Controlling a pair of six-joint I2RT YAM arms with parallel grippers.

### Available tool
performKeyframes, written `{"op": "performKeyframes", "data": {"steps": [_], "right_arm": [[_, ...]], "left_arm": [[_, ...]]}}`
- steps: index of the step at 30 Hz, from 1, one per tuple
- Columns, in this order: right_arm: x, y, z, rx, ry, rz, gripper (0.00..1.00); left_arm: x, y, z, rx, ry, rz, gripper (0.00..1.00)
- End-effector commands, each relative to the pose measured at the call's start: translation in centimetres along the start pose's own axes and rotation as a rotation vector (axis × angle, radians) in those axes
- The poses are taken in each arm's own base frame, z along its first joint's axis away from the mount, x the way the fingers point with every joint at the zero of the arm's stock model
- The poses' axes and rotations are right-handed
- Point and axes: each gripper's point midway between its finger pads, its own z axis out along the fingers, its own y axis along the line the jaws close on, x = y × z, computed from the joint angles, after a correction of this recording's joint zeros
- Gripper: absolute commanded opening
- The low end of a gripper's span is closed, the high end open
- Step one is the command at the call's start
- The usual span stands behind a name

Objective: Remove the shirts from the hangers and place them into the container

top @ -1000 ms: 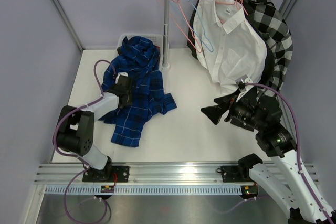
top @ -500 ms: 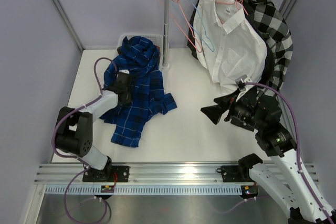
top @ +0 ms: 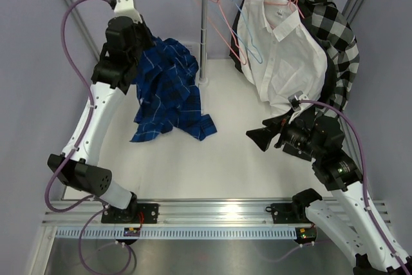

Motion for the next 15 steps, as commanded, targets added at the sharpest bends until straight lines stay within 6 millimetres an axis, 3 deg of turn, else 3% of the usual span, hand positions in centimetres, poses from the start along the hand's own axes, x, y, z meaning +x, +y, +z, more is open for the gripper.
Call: {"op": "performKeyframes", "data": {"steps": [1,2,4,5,7,8,9,11,12,15], "right_arm": [[-0.8,-0.3,0.2,0.019,-0.027,-0.014,0.99],[-0.7,-0.5,0.3,0.023,-0.023,-0.011,0.99],[-0.6,-0.7,0.3,0.032,-0.017,-0.009,0.99],[-0.5,-0.8,0.4,0.036,-0.015,-0.009,0.99],[-0.5,-0.9,0.4,0.043,-0.013,-0.009,0.99],[-0.4,-1.0,0.5,0.046,-0.01,-0.008,0.99],[-0.4,-1.1,0.6,0.049,-0.006,-0.007,0.99],[-0.2,-1.4,0.8,0.058,0.002,-0.003,0.99],[-0.1,-1.5,0.8,0.064,0.006,-0.002,0.99],[0.1,-1.8,1.1,0.073,0.018,0.002,0.99]], "left_arm": [[-4.3,-2.3,2.5,0.07,-0.111,0.021,0.0],[-4.5,-2.9,4.3,0.079,-0.139,0.02,0.0],[-5.2,-4.1,6.0,0.12,-0.179,0.026,0.0],[-3.8,-4.7,8.4,0.131,-0.173,0.03,0.0],[-2.8,-5.3,10.6,0.14,-0.165,0.026,0.0],[-1.7,-5.2,12.0,0.129,-0.144,0.03,0.0],[0.8,-5.1,14.3,0.11,-0.103,0.035,0.0],[3.6,-5.2,16.5,0.109,-0.054,0.03,0.0],[6.7,-5.4,18.2,0.115,0.002,0.022,0.0],[11.2,-5.1,20.1,0.101,0.087,-0.005,0.0]]}}
